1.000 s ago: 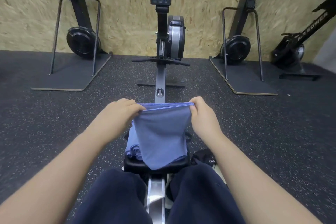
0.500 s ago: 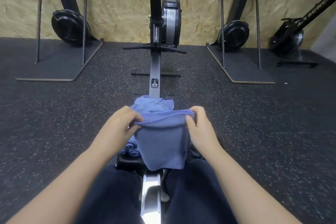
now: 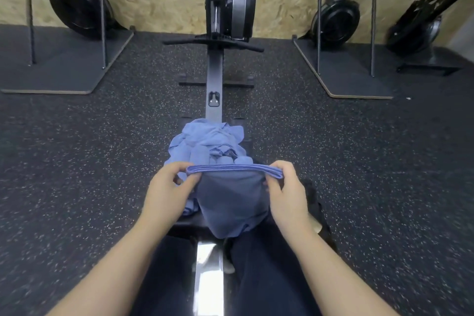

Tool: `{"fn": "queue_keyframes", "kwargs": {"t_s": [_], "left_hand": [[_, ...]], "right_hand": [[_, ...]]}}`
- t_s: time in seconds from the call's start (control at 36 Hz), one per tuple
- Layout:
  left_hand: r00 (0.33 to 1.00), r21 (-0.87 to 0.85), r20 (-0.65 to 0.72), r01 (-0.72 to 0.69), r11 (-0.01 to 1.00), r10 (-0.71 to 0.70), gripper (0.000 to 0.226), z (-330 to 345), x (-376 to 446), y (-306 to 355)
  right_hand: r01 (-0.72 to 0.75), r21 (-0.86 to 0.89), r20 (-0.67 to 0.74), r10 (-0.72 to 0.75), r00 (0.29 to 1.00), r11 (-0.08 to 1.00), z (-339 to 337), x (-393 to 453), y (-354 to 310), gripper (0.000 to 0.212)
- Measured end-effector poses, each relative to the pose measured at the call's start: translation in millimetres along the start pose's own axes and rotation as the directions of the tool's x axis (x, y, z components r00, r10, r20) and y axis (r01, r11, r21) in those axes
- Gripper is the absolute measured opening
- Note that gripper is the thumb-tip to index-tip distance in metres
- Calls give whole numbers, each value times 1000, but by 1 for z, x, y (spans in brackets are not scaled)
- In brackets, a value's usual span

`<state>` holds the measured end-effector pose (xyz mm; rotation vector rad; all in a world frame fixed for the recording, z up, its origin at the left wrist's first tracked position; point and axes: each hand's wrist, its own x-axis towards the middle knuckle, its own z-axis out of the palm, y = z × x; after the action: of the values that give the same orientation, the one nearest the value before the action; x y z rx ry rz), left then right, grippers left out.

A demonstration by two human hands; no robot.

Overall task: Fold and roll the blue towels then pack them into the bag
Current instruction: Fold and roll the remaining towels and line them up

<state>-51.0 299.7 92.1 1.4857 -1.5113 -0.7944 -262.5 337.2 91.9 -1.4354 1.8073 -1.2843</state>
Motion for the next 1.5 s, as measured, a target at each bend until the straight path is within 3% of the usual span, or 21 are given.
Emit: {"fn": "queue_keyframes", "kwargs": {"t_s": [0.17,0.31,0.67,1.03,1.22,1.5], "left_hand": [[997,-271,-74,-26,962,6,22,7,19,14],[995,-326,-97,-69,943,40,23,12,44,22],[997,-260,-2,74,963,-77,15,33,108,-2],[995,-301,-13,86,950,-94,23,70,166,-33],[996,-224,-15,82,971,-87,14,103,180,-59],[976,-71,35,217,974,-215,8,135,212,-105]], "right_hand": [[56,67,-107,-49,993,996,4,18,-7,22],[55,81,-73,-49,996,995,7,41,-10,14],[-29,24,17,28,999,999,33,105,14,9],[-68,12,28,68,997,998,63,168,44,10],[-112,-19,46,113,993,994,87,191,77,10],[-185,-46,92,189,978,982,111,219,117,14]]}}
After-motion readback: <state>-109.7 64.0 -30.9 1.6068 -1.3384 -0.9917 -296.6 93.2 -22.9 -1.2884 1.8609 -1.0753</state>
